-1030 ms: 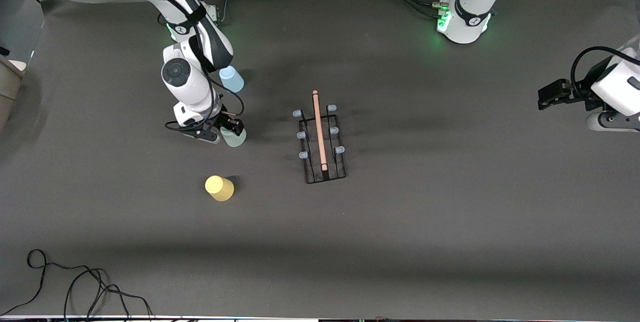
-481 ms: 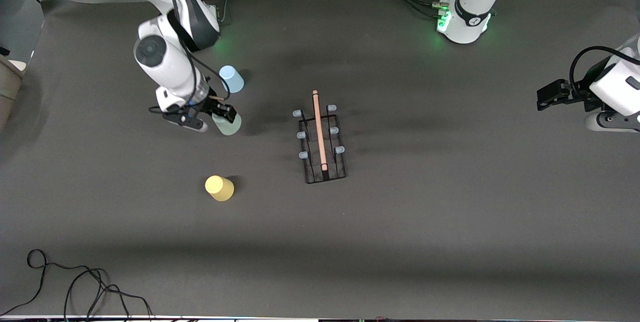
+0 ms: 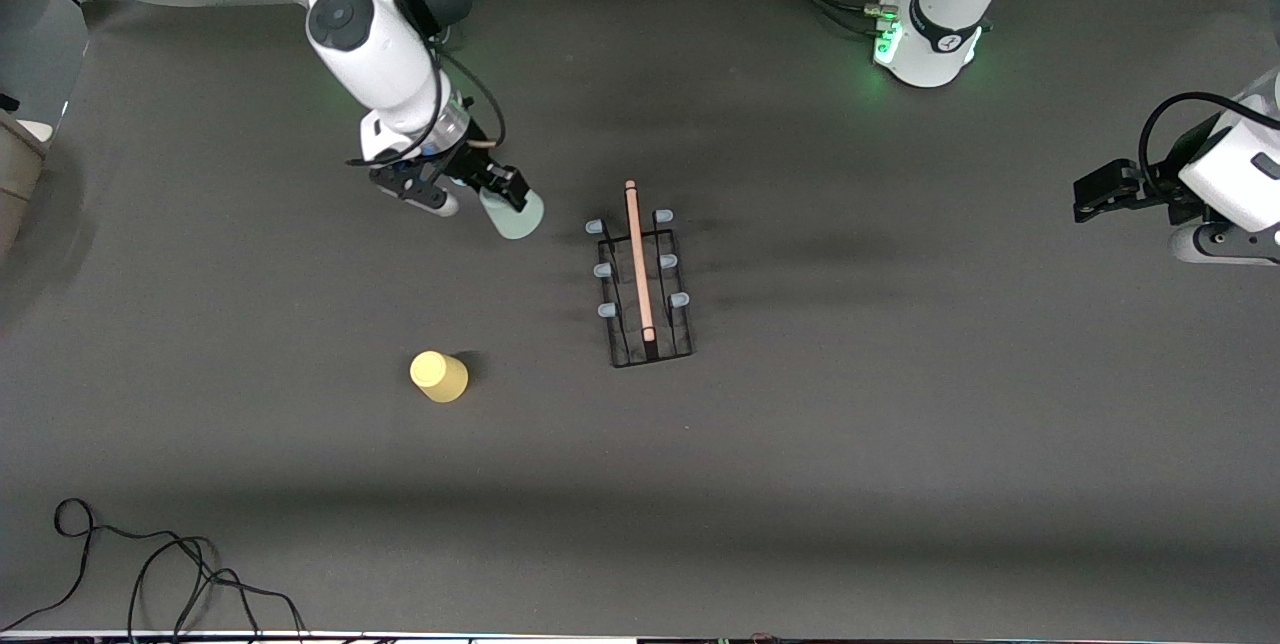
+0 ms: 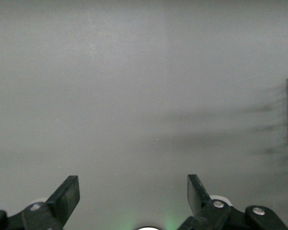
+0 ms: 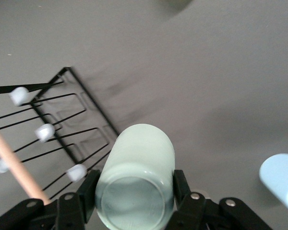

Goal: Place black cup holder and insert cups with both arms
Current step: 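Carry the green cup to the rack and lower it onto a peg, then open the right gripper and move it to the yellow cup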

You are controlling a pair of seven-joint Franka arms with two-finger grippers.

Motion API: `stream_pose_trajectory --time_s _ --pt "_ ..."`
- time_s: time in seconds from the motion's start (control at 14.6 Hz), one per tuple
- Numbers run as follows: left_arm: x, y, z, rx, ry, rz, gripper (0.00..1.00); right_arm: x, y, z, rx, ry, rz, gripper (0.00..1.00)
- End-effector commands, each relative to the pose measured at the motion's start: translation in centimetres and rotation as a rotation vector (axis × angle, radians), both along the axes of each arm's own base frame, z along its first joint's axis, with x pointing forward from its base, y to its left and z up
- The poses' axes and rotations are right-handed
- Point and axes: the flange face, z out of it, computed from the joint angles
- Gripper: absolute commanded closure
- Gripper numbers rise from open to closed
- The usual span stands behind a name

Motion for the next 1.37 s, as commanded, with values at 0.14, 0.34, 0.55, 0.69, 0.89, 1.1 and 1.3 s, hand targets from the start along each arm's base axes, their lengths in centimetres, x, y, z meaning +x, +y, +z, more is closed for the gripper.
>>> stream_pose_trajectory --time_s 0.14,0.34,0.55,0.69,0.89,1.1,1.3 --pt "-0.3 -0.2 0.7 0.008 -0.014 -0.007 0.0 1.3 5.4 1.4 0.031 0.02 -0.121 1.0" --pt "-0.3 -0.4 0.8 0.0 -0.017 -0.008 0.0 1.9 8.9 0.4 0.018 0.025 -0.152 1.0" --pt "-0.3 -0.2 0.7 -0.005 -0.013 -0.003 0.0 1.7 11.1 -2.1 -0.012 0.045 -0.154 1.0" --pt "-0.4 -0.5 0.8 -0.003 -0.017 -0.011 0.0 1.6 11.2 -2.9 -0.034 0.042 -0.143 1.0" --pt "-0.5 -0.8 1.0 -0.004 -0.02 -0.019 0.0 1.6 11.3 -4.6 -0.059 0.058 -0.14 1.0" --pt "-0.5 -1.3 1.1 -0.004 -0.023 -0.026 0.0 1.8 11.2 -5.4 -0.071 0.063 -0.14 0.27" --pt "-0.5 -1.3 1.2 -0.007 -0.024 -0.026 0.0 2.1 10.9 -4.8 -0.069 0.051 -0.141 0.0"
